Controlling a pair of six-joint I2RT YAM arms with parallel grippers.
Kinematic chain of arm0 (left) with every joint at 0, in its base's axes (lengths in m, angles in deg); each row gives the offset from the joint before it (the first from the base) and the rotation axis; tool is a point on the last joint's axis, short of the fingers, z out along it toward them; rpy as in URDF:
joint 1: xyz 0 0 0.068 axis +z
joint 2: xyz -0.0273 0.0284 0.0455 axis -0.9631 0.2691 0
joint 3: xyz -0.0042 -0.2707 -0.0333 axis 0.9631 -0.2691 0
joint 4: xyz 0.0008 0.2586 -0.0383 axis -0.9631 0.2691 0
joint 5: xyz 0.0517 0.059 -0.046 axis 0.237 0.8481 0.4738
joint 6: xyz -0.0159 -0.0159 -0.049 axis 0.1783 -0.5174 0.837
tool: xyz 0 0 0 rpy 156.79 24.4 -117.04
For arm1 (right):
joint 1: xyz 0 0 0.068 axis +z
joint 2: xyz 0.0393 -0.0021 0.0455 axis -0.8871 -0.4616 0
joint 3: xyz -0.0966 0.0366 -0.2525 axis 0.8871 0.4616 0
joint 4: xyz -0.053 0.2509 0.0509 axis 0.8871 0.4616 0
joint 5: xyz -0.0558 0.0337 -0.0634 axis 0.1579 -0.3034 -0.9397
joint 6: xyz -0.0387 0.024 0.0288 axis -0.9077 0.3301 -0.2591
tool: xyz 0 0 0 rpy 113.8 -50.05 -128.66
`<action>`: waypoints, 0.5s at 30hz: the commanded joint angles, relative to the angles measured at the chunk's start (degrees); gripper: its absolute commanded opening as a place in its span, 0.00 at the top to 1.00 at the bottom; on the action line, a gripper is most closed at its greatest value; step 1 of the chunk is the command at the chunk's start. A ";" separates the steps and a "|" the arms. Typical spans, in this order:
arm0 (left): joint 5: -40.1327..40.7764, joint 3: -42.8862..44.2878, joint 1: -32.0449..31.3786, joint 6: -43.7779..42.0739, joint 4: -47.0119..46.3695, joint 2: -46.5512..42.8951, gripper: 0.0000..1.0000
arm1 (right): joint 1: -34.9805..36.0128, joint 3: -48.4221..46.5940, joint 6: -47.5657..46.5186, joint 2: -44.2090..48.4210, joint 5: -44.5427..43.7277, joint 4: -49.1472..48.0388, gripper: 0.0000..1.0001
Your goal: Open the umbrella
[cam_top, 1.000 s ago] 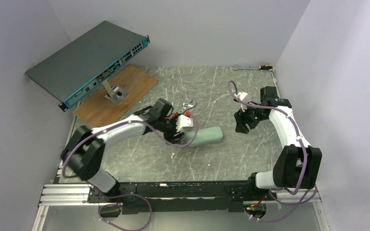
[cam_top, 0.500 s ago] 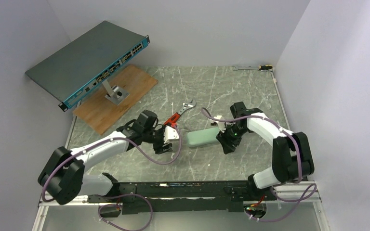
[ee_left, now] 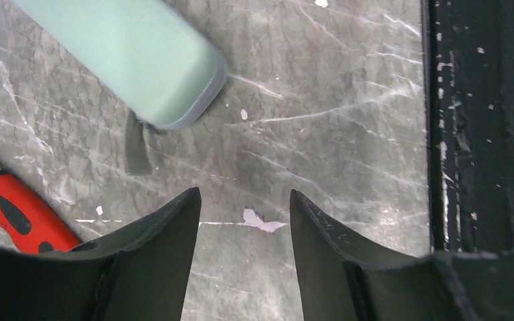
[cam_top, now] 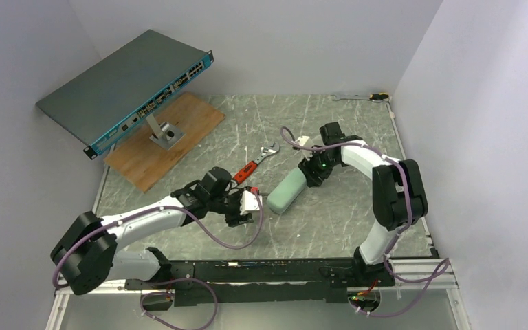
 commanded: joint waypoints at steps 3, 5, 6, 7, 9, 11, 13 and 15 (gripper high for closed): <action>4.01 -0.92 -0.66 7.17 -10.28 3.79 0.50 | -0.50 -4.86 -1.11 -0.79 -2.22 -2.60 0.40; 2.57 -1.45 -0.90 8.00 -10.68 3.86 0.53 | -1.99 -7.00 -1.99 -0.09 -1.50 0.99 0.39; 2.20 -1.71 -1.30 8.14 -10.88 4.00 0.55 | -2.75 -8.86 -1.73 -0.17 -0.65 3.85 0.38; 2.05 -2.16 -1.94 8.07 -11.36 4.15 0.56 | -3.25 -10.91 -0.74 -0.26 0.27 6.57 0.36; 2.48 -3.01 -3.19 7.51 -13.16 4.80 0.59 | -3.66 -14.06 2.50 -0.33 2.79 11.70 0.28; 3.21 -3.18 -4.18 7.09 -15.06 6.15 0.61 | -3.34 -15.38 6.99 0.18 5.22 14.84 0.23; 3.90 -2.76 -4.35 6.99 -17.04 7.94 0.62 | -2.61 -15.83 12.72 -0.09 6.55 16.57 0.23; 4.28 -1.89 -4.40 6.49 -18.37 9.71 0.64 | -2.35 -15.48 17.25 -1.33 6.76 17.33 0.23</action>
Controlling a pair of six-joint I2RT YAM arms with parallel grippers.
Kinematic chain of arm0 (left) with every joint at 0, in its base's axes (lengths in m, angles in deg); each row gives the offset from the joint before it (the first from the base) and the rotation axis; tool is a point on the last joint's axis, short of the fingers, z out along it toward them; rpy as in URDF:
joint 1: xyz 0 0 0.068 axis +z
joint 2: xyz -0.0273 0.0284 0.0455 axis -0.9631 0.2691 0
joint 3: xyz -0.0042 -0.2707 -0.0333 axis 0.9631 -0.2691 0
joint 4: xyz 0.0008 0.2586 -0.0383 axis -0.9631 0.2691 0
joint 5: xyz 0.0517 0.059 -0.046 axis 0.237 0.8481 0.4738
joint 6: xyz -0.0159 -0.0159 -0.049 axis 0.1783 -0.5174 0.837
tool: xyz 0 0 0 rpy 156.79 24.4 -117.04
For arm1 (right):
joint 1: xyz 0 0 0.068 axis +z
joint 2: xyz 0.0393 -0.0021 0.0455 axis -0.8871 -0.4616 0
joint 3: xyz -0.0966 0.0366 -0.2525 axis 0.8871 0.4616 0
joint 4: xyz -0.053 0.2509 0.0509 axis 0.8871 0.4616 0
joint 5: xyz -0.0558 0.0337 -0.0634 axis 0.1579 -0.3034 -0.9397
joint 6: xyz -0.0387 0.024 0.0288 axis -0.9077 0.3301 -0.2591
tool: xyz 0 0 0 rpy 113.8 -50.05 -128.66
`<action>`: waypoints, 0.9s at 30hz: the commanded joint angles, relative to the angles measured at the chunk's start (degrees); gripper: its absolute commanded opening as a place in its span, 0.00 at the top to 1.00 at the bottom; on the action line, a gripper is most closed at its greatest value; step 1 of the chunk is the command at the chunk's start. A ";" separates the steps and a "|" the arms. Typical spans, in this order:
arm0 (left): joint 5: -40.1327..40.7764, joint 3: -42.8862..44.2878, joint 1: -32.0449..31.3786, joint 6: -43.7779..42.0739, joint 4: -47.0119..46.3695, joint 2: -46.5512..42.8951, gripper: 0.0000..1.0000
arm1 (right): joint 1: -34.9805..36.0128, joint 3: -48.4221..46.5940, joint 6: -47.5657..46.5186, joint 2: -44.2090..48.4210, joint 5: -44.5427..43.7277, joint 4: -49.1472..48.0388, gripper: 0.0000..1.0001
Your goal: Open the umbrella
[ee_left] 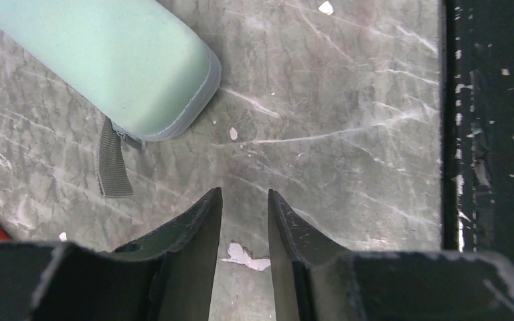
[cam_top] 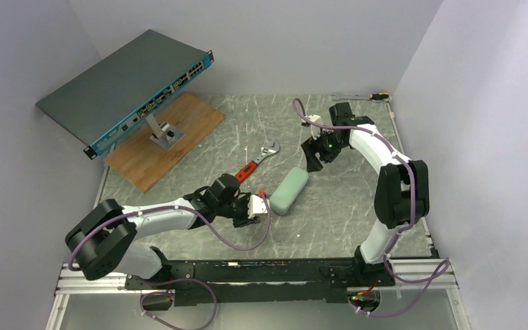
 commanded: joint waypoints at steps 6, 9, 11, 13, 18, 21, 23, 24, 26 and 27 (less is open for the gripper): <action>0.75 3.55 -0.16 -3.35 -6.94 7.52 0.66 | 1.33 0.09 16.41 -3.95 10.70 10.94 0.25; 0.86 3.76 0.61 -3.93 -7.42 8.61 0.67 | 1.34 0.37 21.68 -5.45 13.97 9.58 0.23; 0.69 3.94 0.96 -4.12 -6.98 8.94 0.67 | 1.29 0.64 24.51 -6.26 15.27 7.88 0.22; 0.97 3.55 1.28 -3.99 -7.81 9.22 0.66 | 1.45 1.20 26.38 -7.45 15.81 5.63 0.21; 1.19 3.79 1.99 -3.12 -9.25 10.52 0.67 | 1.30 -2.16 25.80 -13.22 13.58 3.79 0.31; 0.22 4.99 2.27 -4.17 -9.12 12.06 0.68 | 0.98 -5.07 23.48 -16.98 12.53 4.55 0.38; 0.85 5.68 2.30 -4.43 -10.01 13.20 0.69 | 0.79 -6.72 22.24 -18.58 12.28 5.21 0.41; 0.88 6.18 2.53 -4.36 -10.07 13.75 0.69 | 0.81 -7.37 21.86 -19.18 12.01 5.46 0.43; 0.15 7.37 2.90 -3.83 -9.91 14.47 0.69 | 0.70 -8.04 22.02 -19.85 11.59 5.50 0.45; -0.40 7.73 2.95 -3.98 -9.55 14.48 0.70 | 0.70 -8.14 22.29 -19.99 11.60 5.30 0.45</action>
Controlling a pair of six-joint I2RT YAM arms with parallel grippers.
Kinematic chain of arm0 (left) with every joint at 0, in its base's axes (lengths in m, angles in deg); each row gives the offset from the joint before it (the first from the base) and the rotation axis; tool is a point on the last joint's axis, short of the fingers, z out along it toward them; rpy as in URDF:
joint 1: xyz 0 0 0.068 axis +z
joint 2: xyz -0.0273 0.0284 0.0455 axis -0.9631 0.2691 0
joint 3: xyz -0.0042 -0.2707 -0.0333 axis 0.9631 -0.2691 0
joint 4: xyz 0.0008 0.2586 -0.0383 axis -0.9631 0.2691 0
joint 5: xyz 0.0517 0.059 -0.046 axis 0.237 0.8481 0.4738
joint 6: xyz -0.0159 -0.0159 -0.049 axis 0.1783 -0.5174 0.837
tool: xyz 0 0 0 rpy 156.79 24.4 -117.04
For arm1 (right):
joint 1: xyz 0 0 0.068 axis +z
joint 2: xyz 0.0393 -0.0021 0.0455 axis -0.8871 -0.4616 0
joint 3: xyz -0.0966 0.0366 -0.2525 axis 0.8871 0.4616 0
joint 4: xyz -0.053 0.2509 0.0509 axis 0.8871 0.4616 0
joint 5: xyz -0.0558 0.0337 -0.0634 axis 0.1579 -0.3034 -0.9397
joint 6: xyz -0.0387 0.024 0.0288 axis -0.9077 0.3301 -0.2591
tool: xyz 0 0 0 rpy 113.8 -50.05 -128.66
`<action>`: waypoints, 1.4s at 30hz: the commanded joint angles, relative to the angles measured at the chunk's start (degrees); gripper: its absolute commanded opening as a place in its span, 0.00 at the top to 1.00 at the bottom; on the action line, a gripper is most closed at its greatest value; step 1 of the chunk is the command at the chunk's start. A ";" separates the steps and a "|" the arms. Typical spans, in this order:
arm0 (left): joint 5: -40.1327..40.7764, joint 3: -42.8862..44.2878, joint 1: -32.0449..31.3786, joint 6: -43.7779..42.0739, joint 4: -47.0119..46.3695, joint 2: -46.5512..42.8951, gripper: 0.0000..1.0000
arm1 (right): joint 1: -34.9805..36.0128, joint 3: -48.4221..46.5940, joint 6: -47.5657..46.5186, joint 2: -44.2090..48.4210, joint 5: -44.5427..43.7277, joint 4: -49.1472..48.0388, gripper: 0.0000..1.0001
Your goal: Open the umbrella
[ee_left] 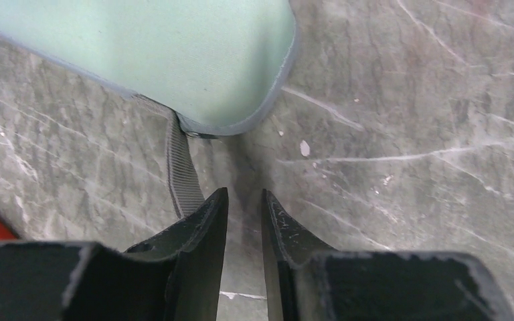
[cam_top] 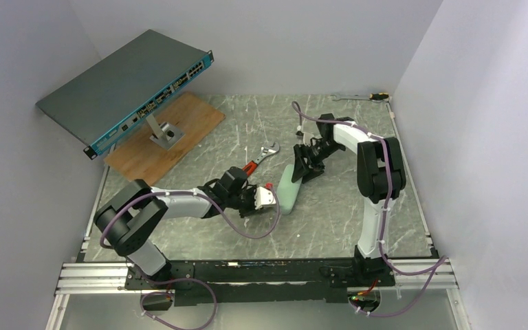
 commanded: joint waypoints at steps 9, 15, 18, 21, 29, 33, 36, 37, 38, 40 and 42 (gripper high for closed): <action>-6.90 -2.22 -0.87 -1.69 2.04 -6.84 0.72 | -0.24 -0.79 0.24 -2.47 -4.16 -5.25 0.47; -6.74 -0.35 -1.45 0.89 0.86 -4.44 0.73 | -0.21 -1.08 0.19 -3.09 -4.28 -5.43 0.48; -4.62 2.14 -1.39 2.76 -0.70 -1.65 0.72 | -0.22 -2.28 -1.50 -3.98 -5.01 -4.42 0.48; -2.51 4.42 -0.22 4.07 -2.01 1.91 0.71 | -0.17 -3.60 -4.15 -5.17 -6.20 -3.13 0.48; -1.03 5.02 0.54 0.70 -7.02 4.94 0.63 | -0.23 -3.95 -8.39 -6.49 -8.49 -1.66 0.49; -3.43 4.83 0.61 -1.23 -8.38 5.57 0.59 | -0.25 -3.98 -8.22 -6.69 -8.62 -2.15 0.49; -4.80 5.32 0.48 -0.53 -8.96 6.54 0.57 | -0.29 -3.50 -7.24 -6.60 -8.45 -2.80 0.51; -4.53 5.55 0.48 -0.19 -9.39 6.90 0.57 | -0.25 -3.18 -7.05 -6.47 -8.41 -2.99 0.51; -4.31 5.81 0.49 0.08 -9.50 7.32 0.57 | -0.28 -2.77 -6.89 -6.19 -8.47 -3.35 0.52; -4.57 6.30 0.47 -0.03 -9.55 8.09 0.57 | -0.26 -1.89 -6.31 -5.76 -8.61 -4.24 0.53; -5.11 6.49 0.40 -0.09 -9.95 8.57 0.57 | -0.23 -1.38 -5.56 -5.80 -8.67 -4.84 0.54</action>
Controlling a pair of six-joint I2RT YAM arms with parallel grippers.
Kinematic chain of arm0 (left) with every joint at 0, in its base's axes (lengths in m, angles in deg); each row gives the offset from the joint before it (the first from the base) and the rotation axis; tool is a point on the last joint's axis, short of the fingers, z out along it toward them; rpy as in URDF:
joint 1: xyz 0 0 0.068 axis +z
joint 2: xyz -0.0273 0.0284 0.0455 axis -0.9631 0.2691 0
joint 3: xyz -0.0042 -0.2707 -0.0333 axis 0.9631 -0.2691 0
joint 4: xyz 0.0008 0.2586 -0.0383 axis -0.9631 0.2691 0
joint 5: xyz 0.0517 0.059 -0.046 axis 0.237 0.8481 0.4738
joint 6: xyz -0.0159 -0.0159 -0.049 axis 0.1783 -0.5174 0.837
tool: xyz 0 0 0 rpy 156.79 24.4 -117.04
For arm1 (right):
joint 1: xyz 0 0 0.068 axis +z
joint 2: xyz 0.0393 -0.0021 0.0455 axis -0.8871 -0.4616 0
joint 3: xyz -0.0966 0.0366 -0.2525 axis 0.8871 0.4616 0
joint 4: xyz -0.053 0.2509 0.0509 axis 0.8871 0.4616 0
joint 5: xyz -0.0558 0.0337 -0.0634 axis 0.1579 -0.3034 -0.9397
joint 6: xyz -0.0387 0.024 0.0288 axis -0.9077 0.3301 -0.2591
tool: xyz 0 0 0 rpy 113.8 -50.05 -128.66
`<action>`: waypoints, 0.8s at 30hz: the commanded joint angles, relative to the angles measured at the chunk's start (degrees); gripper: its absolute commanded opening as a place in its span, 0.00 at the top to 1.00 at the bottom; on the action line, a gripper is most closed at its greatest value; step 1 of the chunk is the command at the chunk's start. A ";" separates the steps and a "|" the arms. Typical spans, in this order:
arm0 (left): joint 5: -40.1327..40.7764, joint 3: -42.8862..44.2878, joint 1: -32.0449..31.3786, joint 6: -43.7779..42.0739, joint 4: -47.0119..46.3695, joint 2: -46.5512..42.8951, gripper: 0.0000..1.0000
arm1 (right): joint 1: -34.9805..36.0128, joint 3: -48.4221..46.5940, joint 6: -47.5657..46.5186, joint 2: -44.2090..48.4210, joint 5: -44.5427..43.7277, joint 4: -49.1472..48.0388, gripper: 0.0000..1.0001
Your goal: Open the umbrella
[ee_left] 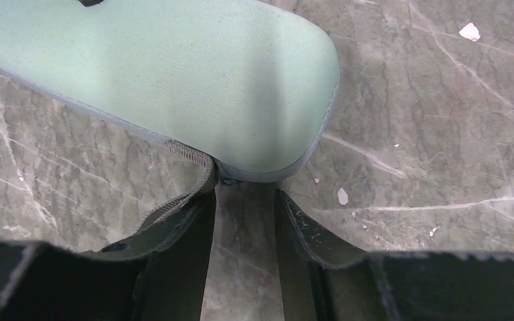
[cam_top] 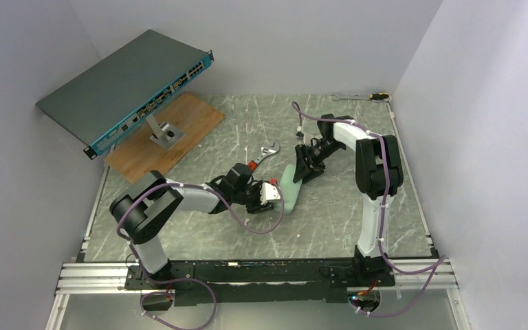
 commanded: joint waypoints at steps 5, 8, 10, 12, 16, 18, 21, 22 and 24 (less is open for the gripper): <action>-2.54 3.06 -0.22 2.16 -4.95 1.97 0.56 | 0.30 3.35 -0.33 -2.14 -10.17 -10.02 0.57; -3.28 3.17 -0.55 2.65 -5.83 2.35 0.56 | 0.30 4.19 0.14 -1.80 -10.39 -10.63 0.58; -4.72 3.13 -0.79 2.91 -6.11 2.36 0.56 | 0.28 4.75 0.60 -1.63 -10.53 -11.04 0.58; -4.58 3.45 -1.22 2.92 -5.54 2.61 0.63 | 0.24 5.23 0.98 -1.35 -10.52 -11.54 0.58; -3.78 2.76 -1.35 4.10 -5.94 2.21 0.71 | 0.28 6.02 1.57 -0.98 -10.88 -12.41 0.60; -3.57 2.08 -1.38 4.36 -5.76 1.67 0.75 | 0.28 6.36 1.79 -0.95 -11.11 -12.71 0.60; -3.56 0.60 -1.44 4.39 -6.18 0.69 0.85 | 0.22 6.88 2.52 -0.88 -11.53 -13.50 0.61; -3.31 0.32 -1.46 4.49 -5.99 0.36 0.89 | 0.24 7.06 2.97 -0.81 -11.59 -13.87 0.63; -2.30 -0.17 -2.01 4.88 -5.47 -0.38 0.98 | 0.18 7.71 4.14 -0.43 -11.86 -15.18 0.65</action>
